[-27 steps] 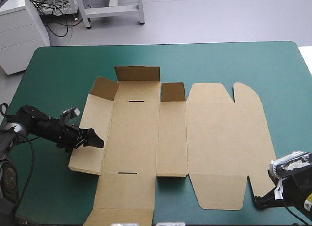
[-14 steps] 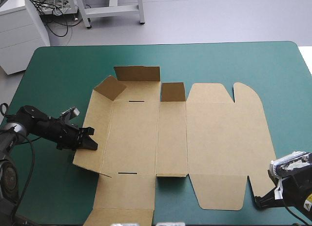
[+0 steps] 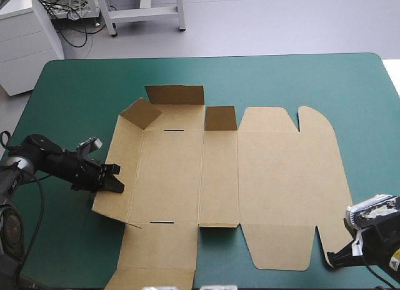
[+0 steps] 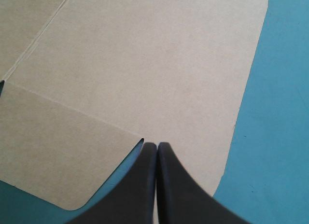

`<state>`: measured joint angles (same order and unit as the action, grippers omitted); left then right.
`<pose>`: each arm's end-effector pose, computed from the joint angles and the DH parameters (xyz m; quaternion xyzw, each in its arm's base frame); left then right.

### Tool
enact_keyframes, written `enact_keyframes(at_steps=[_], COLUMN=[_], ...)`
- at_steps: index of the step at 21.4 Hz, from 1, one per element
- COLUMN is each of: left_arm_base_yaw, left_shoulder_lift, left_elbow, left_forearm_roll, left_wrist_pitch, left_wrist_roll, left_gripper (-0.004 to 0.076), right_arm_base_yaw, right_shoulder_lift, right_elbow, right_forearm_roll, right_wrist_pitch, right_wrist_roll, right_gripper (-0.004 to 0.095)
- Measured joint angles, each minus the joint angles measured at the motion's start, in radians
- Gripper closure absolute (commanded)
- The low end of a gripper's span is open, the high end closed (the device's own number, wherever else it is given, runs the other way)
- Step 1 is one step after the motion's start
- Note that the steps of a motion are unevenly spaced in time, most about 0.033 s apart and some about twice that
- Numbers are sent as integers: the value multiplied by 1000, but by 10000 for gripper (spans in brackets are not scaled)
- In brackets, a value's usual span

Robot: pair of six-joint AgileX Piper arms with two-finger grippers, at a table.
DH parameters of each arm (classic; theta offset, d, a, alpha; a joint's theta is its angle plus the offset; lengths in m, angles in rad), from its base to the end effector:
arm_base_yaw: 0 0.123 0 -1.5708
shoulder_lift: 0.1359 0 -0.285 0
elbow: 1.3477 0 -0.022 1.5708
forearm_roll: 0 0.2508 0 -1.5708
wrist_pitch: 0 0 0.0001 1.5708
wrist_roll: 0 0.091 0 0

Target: Fold the box

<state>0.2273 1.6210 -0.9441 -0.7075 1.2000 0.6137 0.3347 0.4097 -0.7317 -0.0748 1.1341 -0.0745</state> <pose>0.2705 0.0060 0.2100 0.0220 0.9458 -0.3223 0.0319 0.0452 0.0092 0.3307 -0.1856 0.8921 0.0161 0.4115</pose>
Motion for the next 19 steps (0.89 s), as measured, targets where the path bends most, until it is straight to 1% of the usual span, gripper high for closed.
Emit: enact_keyframes(at_steps=[1,5,7,10,14,17,19], left_arm_base_yaw=[-2,-32,-80,-209,-407,-588,-658], left_shoulder_lift=[-8,-72,-127,-165,-165,-165,-165], left_elbow=[-23,-100,-186,-336,-448,-462,-462], left_forearm_roll=[18,85,150,281,507,674,765], left_wrist_pitch=[0,1,13,6,-84,-189,-232], left_wrist_roll=[23,38,37,21,-22,-48,-87], left_gripper=[756,756,756,756,756,756,756], right_arm_base_yaw=[0,0,0,0,0,0,0], right_shoulder_lift=[0,0,0,0,0,0,0], right_elbow=[0,0,0,0,-28,-77,-93], right_forearm_roll=[0,0,0,0,-1,-15,-24], right_wrist_pitch=[0,0,0,1,10,20,21], right_wrist_roll=[2,2,3,7,14,33,37], right_gripper=[931,931,931,931,931,931,931])
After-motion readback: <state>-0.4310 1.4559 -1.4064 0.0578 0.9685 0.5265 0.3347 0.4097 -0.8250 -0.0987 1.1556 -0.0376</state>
